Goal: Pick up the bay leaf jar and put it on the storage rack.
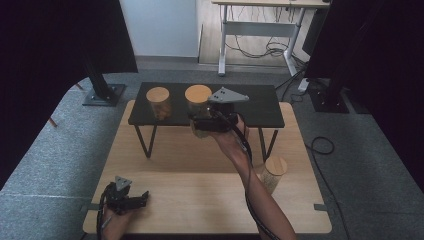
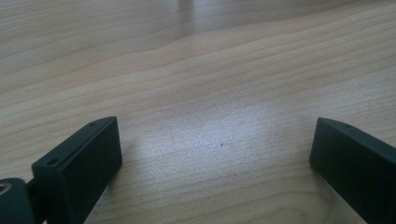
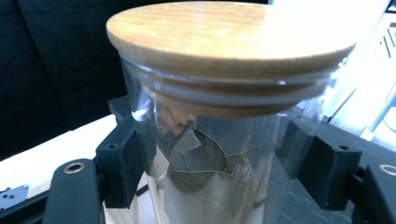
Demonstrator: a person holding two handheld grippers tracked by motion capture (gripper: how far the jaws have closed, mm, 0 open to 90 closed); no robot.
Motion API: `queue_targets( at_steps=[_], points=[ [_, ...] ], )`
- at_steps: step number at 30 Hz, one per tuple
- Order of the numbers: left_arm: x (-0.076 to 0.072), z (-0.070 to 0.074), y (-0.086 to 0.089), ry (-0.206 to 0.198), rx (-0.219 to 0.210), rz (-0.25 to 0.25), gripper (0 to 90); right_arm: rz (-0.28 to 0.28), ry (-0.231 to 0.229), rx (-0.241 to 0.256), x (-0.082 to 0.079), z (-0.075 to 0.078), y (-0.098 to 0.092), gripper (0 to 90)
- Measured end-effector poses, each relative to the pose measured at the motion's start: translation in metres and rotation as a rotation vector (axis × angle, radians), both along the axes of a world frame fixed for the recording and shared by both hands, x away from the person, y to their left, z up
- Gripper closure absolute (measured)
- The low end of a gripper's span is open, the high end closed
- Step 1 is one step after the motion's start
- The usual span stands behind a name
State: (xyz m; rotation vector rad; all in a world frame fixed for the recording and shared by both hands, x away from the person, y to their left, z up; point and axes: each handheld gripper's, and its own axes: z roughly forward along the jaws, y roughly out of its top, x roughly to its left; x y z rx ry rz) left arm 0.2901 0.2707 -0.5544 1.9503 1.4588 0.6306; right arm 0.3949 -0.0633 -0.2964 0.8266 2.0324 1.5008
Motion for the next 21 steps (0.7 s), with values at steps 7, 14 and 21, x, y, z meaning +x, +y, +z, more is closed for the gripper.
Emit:
queue_targets(
  at_steps=[7,14,21],
  points=[
    [0.0,0.0,0.0,0.002,0.002,-0.002,2.1,-0.01,-0.008,0.004,0.004,0.006,-0.001,25.7],
    [0.0,0.0,0.0,0.001,0.0,0.0,2.1,-0.024,-0.016,0.005,0.01,0.01,-0.002,25.8],
    [0.0,0.0,0.0,-0.001,-0.001,0.0,2.1,-0.041,-0.018,0.004,0.018,0.011,-0.003,25.8]
  ],
)
